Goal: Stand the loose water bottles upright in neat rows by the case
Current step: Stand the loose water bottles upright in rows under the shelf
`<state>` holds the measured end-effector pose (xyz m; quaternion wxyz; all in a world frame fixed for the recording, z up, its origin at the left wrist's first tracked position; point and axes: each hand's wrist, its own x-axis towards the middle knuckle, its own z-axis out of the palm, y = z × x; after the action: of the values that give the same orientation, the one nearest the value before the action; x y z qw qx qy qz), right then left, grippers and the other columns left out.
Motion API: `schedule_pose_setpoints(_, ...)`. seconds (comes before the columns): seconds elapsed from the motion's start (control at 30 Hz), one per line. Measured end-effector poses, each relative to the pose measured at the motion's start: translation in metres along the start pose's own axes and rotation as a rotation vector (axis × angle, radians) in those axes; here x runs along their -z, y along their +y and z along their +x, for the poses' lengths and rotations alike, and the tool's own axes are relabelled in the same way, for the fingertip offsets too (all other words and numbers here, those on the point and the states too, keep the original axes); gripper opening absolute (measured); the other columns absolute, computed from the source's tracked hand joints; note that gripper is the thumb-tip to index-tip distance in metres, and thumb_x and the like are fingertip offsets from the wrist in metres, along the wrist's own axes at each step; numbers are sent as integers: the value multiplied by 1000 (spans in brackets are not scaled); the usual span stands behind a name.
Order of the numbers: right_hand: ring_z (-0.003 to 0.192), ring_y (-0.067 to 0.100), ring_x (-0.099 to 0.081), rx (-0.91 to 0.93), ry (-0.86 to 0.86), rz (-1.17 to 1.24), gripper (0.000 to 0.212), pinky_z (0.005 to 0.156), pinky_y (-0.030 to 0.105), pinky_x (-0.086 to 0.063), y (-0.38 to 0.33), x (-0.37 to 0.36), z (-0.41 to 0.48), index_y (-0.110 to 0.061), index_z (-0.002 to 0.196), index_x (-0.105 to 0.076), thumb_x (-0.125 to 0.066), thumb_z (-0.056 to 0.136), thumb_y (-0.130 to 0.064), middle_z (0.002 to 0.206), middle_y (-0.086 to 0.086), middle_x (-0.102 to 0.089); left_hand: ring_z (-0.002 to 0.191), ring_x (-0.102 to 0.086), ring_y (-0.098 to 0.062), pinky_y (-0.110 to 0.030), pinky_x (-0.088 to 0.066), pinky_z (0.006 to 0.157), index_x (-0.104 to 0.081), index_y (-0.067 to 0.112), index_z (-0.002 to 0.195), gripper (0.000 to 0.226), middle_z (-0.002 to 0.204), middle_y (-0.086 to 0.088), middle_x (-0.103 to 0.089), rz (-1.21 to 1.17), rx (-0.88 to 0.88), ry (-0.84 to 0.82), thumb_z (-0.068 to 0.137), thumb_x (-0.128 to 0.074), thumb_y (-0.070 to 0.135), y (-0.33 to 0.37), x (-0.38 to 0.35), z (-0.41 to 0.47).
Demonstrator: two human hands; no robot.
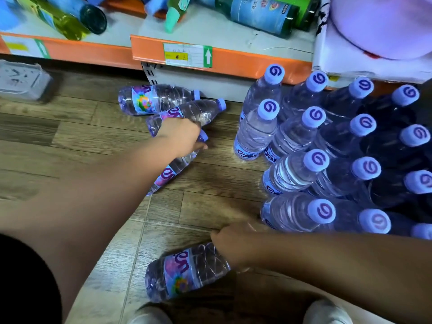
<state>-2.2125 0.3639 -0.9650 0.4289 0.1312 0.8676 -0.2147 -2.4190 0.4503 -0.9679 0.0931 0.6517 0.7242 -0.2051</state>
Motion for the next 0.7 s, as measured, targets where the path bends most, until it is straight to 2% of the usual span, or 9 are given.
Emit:
schedule_pose_setpoints(0.1, 87, 26, -50, 15, -20, 54, 60, 65, 33, -44, 0, 1, -3, 0, 130, -39, -68, 77, 4, 116, 18, -55, 101, -61, -34, -32, -37, 67, -40, 7, 120, 50, 110, -16, -65, 8, 30, 11, 87, -59, 40, 11, -1, 3)
schedule_pose_setpoints(0.2, 82, 23, -47, 59, -17, 19, 50, 47, 24, -31, -1, 8, -10, 1, 130, -42, -63, 85, 0, 119, 15, -54, 105, -58, -35, -34, -40, 67, -36, 9, 121, 54, 112, -17, -63, -96, 73, -64, 82, -66, 31, 23, 5, 7)
schedule_pose_setpoints(0.3, 92, 24, -57, 205, 32, -135, 40, 47, 23, -30, -3, 26, -16, -7, 129, -52, -60, 89, -9, 112, 9, -58, 110, -54, -32, -36, -45, 74, -48, 12, 119, 52, 116, -12, -61, -120, 52, -134, 79, -68, 39, 20, 13, 9)
schedule_pose_setpoints(0.37, 94, 23, -61, 289, 94, -215, 34, 44, 21, -27, -5, 39, -23, -11, 126, -55, -57, 92, -16, 106, 5, -63, 104, -58, -30, -32, -46, 74, -58, 12, 114, 49, 112, -11, -62, -171, 43, -175, 77, -70, 43, 11, 22, 6)
schedule_pose_setpoints(0.4, 97, 25, -61, 308, 142, -210, 31, 48, 21, -31, -5, 46, -28, -9, 124, -55, -53, 93, -17, 104, 5, -63, 97, -60, -30, -31, -48, 74, -60, 11, 112, 48, 106, -11, -63, -221, 46, -197, 76, -71, 41, 6, 27, 2)
schedule_pose_setpoints(0.47, 99, 30, -59, 339, 235, -125, 26, 65, 27, -39, -5, 59, -37, -3, 115, -55, -48, 94, -15, 94, 9, -59, 92, -58, -29, -30, -46, 73, -59, 8, 113, 48, 100, -12, -62, -249, 32, -199, 76, -72, 37, -3, 39, -6)
schedule_pose_setpoints(0.53, 91, 31, -57, 373, 393, -86, 21, 67, 27, -37, -6, 72, -48, -2, 108, -57, -50, 92, -14, 98, 14, -57, 96, -55, -30, -27, -39, 72, -59, 10, 115, 47, 104, -12, -60, -230, 5, -179, 76, -72, 33, -8, 51, -15)
schedule_pose_setpoints(0.6, 81, 26, -47, 339, 492, -10, 22, 69, 29, -36, -4, 85, -59, -5, 110, -57, -50, 92, -15, 101, 12, -46, 87, -51, -26, -26, -36, 68, -61, 13, 107, 40, 94, -7, -57, -204, -33, -176, 73, -74, 32, -10, 60, -24)
schedule_pose_setpoints(0.7, 85, 12, -32, 259, 579, 97, 24, 77, 26, -32, 10, 98, -72, -10, 114, -57, -54, 92, -20, 98, 0, -31, 86, -53, -23, -26, -37, 61, -60, 18, 96, 34, 91, -2, -62, -158, -77, -187, 69, -77, 32, -7, 68, -40)
